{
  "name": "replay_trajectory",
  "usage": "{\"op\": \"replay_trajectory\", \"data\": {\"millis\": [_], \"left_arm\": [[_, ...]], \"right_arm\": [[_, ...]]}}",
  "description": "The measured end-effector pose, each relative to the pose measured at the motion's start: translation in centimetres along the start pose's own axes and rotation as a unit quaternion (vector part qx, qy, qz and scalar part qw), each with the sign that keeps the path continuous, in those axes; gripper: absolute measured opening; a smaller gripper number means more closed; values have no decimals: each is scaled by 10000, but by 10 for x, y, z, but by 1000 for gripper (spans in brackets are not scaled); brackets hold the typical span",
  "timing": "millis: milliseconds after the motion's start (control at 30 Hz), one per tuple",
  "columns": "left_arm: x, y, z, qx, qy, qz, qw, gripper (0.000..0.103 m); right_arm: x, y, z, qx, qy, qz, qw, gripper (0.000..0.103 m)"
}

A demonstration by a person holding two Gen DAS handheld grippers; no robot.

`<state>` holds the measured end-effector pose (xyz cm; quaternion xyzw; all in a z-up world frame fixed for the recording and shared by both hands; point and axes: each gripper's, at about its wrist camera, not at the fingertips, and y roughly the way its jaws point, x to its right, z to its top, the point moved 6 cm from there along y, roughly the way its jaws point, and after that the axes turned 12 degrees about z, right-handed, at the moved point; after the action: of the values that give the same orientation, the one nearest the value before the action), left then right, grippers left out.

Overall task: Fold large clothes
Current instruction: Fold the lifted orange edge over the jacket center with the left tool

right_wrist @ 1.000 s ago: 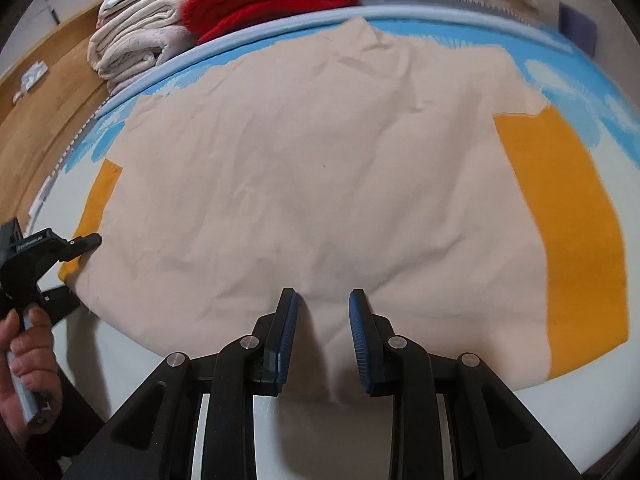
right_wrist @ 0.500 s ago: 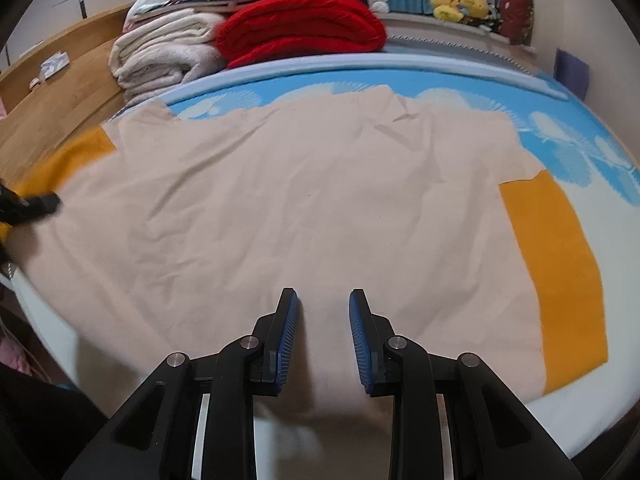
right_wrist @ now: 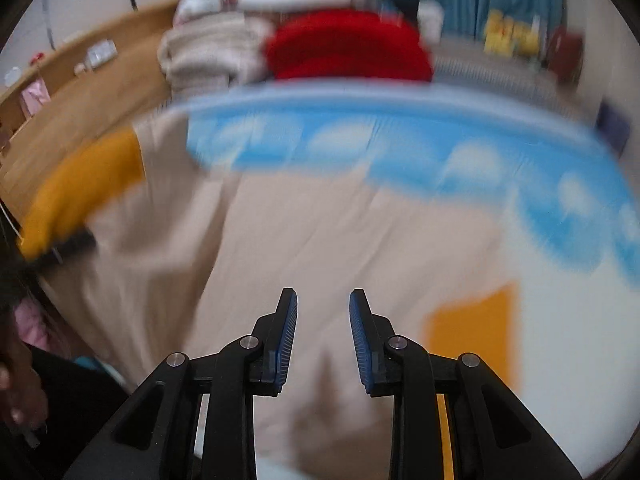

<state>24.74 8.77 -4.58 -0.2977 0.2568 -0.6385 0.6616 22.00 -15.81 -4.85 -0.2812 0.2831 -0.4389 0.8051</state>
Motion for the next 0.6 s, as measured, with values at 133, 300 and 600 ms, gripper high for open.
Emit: {"op": "replay_trajectory", "data": {"millis": [133, 300, 600], "left_arm": [[64, 2, -4, 126, 675, -269, 9973, 7], [150, 16, -32, -79, 1668, -765, 9830, 7], [235, 67, -98, -1087, 2743, -845, 9517, 10]], "right_arm": [[44, -70, 29, 932, -744, -810, 9896, 49], [111, -104, 10, 1202, 33, -1201, 9855, 55], [153, -132, -9, 1123, 565, -1172, 9851, 55]]}}
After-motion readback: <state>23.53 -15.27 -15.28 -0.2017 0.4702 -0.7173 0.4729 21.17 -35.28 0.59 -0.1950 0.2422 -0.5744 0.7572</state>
